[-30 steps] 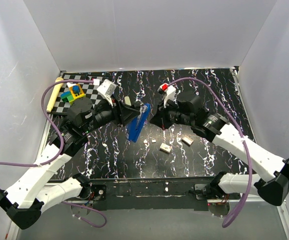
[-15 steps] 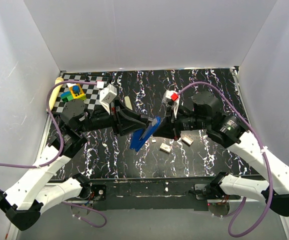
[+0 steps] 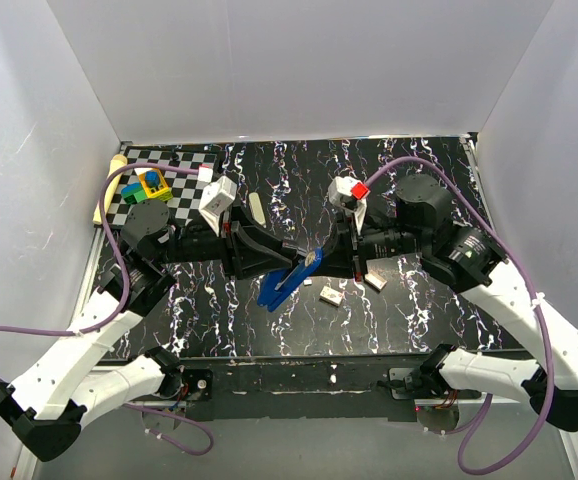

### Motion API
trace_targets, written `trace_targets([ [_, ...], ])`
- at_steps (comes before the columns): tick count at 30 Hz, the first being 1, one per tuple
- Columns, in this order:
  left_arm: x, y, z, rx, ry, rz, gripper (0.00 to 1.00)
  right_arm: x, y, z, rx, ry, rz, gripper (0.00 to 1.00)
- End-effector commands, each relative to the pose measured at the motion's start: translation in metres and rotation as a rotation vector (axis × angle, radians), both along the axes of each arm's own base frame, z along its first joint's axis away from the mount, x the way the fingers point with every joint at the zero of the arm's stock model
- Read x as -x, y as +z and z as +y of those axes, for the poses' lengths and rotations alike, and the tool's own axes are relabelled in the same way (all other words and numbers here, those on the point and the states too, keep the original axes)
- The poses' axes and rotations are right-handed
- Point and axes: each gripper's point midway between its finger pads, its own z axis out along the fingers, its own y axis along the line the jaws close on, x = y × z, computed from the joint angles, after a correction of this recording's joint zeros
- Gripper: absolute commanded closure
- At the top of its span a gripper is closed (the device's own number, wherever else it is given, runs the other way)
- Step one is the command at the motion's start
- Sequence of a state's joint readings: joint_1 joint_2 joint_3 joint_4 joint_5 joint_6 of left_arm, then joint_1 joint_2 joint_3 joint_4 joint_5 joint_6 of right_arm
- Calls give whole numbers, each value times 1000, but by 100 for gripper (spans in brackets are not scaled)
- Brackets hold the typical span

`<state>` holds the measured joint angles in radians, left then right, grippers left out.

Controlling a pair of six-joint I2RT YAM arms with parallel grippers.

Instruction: Unload the staples from the stapler

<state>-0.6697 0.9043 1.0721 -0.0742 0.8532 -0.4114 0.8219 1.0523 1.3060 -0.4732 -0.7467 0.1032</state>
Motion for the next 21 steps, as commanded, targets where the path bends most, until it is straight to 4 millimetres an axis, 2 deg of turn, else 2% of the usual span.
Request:
trace_targets([
  [1,5,12,1,36,-24,-55,100,7,25,4,-58,60,-15,99],
  [7,4,3,-3,13,-47,-47,100,11,33,7,-74,110,-3,99],
  [13,2,-21,-15,-59,-105,-10,100,14,45,14,-93,162,1,99],
  [17,11,-36,-24,-102,-185,13,100,13,53,22,-99,189,3,99],
  [21,26,-48,-39,-144,-274,21,100,4,49,36,-78,206,27,99],
])
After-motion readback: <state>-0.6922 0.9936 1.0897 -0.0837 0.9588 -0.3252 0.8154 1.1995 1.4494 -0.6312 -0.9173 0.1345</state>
